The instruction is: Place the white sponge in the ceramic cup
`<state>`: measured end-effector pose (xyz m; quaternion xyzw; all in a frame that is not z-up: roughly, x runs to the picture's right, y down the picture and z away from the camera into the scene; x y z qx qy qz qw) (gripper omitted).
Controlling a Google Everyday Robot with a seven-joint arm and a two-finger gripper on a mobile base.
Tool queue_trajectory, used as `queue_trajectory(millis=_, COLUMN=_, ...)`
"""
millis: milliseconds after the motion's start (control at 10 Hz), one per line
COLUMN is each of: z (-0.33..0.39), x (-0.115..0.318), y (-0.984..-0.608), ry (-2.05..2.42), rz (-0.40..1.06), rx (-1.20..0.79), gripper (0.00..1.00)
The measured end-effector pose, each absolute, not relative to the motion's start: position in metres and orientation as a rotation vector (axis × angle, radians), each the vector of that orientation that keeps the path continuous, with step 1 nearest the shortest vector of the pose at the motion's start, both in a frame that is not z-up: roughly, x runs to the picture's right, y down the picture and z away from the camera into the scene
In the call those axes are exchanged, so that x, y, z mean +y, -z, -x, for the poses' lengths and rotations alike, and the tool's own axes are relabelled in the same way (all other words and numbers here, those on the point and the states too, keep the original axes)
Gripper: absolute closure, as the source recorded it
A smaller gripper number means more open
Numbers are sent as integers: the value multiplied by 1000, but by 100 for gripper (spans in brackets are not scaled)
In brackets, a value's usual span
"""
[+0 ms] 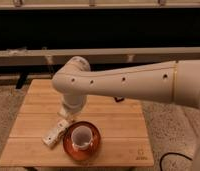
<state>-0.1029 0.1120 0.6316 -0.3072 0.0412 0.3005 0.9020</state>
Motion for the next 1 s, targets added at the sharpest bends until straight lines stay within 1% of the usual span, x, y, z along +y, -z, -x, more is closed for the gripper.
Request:
queue_trajectory(millis=600, z=62, x=142, y=-589, ry=-697, rz=629, rx=138, gripper=94)
queue_trajectory(millis=900, z=54, x=153, y=-580, ry=-733, rz=632, rx=150, gripper=94)
queue_trajectory(millis=1000, z=53, x=153, y=-579, ry=-740, rz=633, rx=147, gripper=92)
